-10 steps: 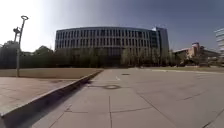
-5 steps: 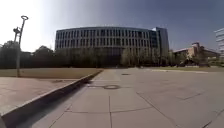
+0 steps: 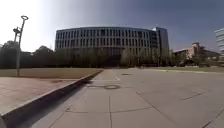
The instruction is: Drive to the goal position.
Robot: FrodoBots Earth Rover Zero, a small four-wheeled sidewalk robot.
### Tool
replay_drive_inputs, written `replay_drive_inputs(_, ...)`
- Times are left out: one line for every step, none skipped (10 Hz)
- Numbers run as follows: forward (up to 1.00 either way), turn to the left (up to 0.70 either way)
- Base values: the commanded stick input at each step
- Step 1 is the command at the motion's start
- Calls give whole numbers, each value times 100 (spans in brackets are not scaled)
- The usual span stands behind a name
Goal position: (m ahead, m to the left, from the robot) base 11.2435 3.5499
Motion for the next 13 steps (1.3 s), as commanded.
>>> replay_drive_inputs(5,1)
replay_drive_inputs(5,1)
replay_drive_inputs(5,1)
replay_drive_inputs(5,1)
replay_drive_inputs(5,1)
replay_drive_inputs(5,1)
replay_drive_inputs(5,1)
replay_drive_inputs(5,1)
replay_drive_inputs(5,1)
replay_drive_inputs(5,1)
replay_drive_inputs(5,1)
replay_drive_inputs(5,1)
replay_drive_inputs(5,1)
